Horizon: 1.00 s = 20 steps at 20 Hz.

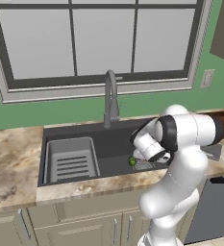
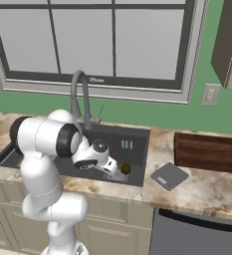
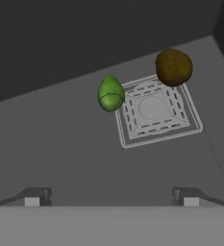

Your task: Pick up all produce items and place them in the sink. Turn on the sink faucet to wash them. Then turn the sink off and put them in the tray.

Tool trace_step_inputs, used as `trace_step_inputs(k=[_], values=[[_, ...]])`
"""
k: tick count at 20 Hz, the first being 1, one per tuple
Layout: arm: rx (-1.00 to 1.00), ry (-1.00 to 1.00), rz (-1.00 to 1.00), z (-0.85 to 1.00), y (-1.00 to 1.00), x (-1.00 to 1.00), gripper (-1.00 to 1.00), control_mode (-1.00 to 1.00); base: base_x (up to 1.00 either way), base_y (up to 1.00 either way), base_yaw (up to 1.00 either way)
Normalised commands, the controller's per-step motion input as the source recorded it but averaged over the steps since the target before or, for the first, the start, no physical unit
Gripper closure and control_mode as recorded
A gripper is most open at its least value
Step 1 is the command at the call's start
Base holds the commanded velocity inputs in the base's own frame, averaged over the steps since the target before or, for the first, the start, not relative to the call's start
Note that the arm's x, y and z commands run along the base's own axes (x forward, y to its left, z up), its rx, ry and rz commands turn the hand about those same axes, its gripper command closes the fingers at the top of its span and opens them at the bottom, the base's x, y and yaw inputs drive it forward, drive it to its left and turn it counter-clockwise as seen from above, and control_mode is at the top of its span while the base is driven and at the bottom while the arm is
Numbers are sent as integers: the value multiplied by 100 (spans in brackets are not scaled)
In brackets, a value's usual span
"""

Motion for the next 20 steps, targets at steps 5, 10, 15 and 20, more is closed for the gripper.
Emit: trace_step_inputs(k=[5, 10, 15, 20], values=[[0, 2, 0, -7, 5, 31, -100, -100, 0, 0, 0], [0, 1, 0, -12, 0, 49, -100, -100, 0, 0, 0], [0, 6, 0, -26, 0, 34, -100, -100, 0, 0, 0], [0, 7, 0, -34, 0, 31, -100, -100, 0, 0, 0]])
